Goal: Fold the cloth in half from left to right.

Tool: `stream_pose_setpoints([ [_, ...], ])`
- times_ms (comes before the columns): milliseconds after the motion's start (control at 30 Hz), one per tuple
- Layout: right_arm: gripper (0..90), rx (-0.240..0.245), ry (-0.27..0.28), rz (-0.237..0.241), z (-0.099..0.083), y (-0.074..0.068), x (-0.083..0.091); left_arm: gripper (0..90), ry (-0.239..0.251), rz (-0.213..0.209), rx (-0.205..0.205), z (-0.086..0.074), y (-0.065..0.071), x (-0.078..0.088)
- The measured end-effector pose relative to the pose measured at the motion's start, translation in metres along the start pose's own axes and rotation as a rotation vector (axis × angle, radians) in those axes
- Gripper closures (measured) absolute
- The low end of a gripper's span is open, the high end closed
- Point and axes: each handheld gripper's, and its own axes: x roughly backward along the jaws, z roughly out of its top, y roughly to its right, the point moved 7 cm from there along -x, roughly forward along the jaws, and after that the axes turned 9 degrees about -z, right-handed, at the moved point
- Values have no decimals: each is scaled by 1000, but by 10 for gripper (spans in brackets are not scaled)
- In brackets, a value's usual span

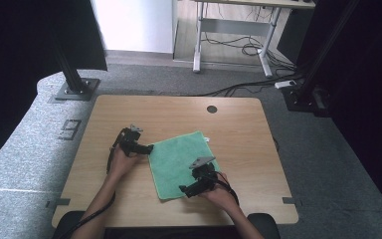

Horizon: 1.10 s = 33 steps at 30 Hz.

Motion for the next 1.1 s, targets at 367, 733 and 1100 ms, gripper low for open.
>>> stream_pose_setpoints([
  [367,9,66,-7,89,17,-44,-14,0,3,0,2,0,0,0],
  [733,314,132,-11,173,28,-82,-17,0,2,-2,1,0,0,0],
  [1100,749,209,-58,134,20,-86,-21,0,0,0,0,-2,0,2],
])
